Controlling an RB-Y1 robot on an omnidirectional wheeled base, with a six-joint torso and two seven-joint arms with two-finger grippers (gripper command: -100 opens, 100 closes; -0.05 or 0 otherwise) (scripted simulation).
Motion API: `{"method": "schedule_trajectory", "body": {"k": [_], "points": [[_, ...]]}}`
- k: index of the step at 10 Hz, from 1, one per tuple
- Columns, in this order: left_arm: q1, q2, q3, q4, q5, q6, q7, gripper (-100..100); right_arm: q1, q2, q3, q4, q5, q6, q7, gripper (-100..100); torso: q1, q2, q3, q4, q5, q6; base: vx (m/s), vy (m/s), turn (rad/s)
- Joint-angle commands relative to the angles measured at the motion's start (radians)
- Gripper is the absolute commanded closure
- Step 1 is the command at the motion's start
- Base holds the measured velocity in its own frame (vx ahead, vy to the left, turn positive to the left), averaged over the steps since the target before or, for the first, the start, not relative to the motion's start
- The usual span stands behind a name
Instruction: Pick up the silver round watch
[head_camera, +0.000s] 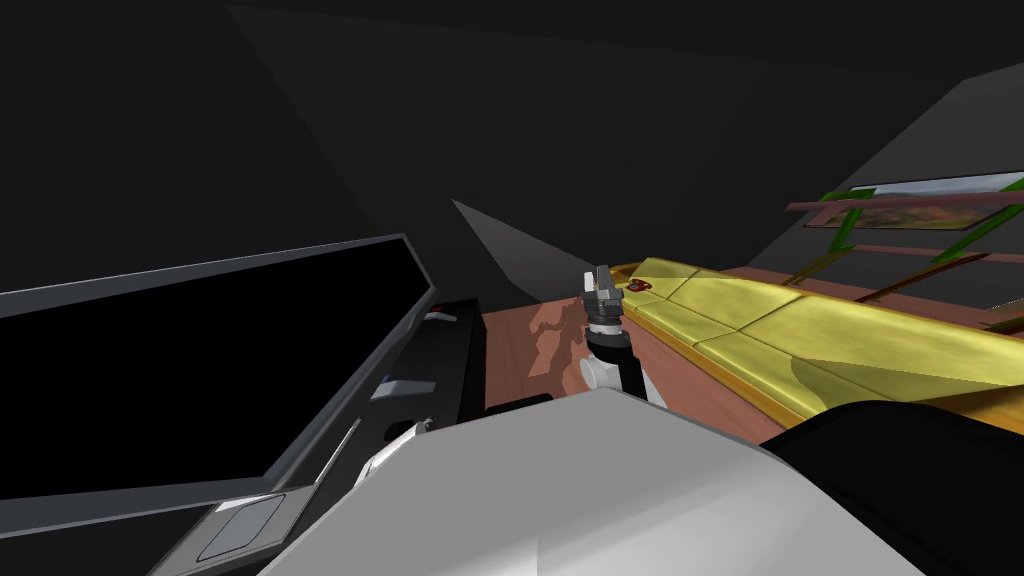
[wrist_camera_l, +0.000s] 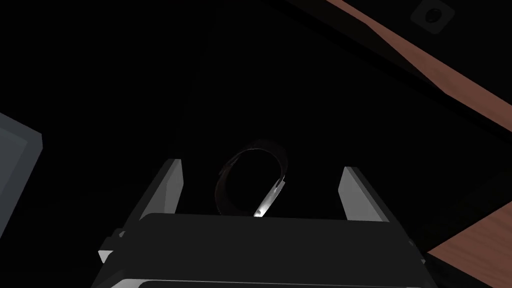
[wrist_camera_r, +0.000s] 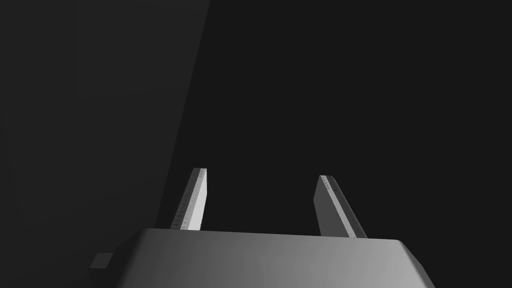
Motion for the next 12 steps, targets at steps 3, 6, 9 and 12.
{"method": "schedule_trajectory", "body": {"k": [3,6,9,12], "points": [[-0.016,-0.006,-0.009,0.051,-0.012,-0.04,0.006,-100,0.0,0.0,0.0,0.0,0.0,0.0,0.0,0,0.0,0.0,0.0,0.0,0.0,0.0,0.019,0.023,0.005],[-0.015,-0.008,-0.01,0.054,-0.012,-0.043,0.007,100,0.0,0.0,0.0,0.0,0.0,0.0,0.0,0,-0.001,0.0,0.0,0.001,0.0,0.001,-0.001,0.0,0.004],[-0.015,-0.008,-0.01,0.054,-0.012,-0.043,0.008,0,0.0,0.0,0.0,0.0,0.0,0.0,0.0,0,0.0,-0.001,0.0,0.0,0.001,0.001,0.0,0.0,0.0],[0.009,0.001,0.005,-0.038,0.002,0.028,0.0,100,0.0,0.0,0.0,0.0,0.0,0.0,0.0,0,-0.002,0.0,0.0,0.001,0.0,0.001,-0.015,-0.025,-0.015]]}}
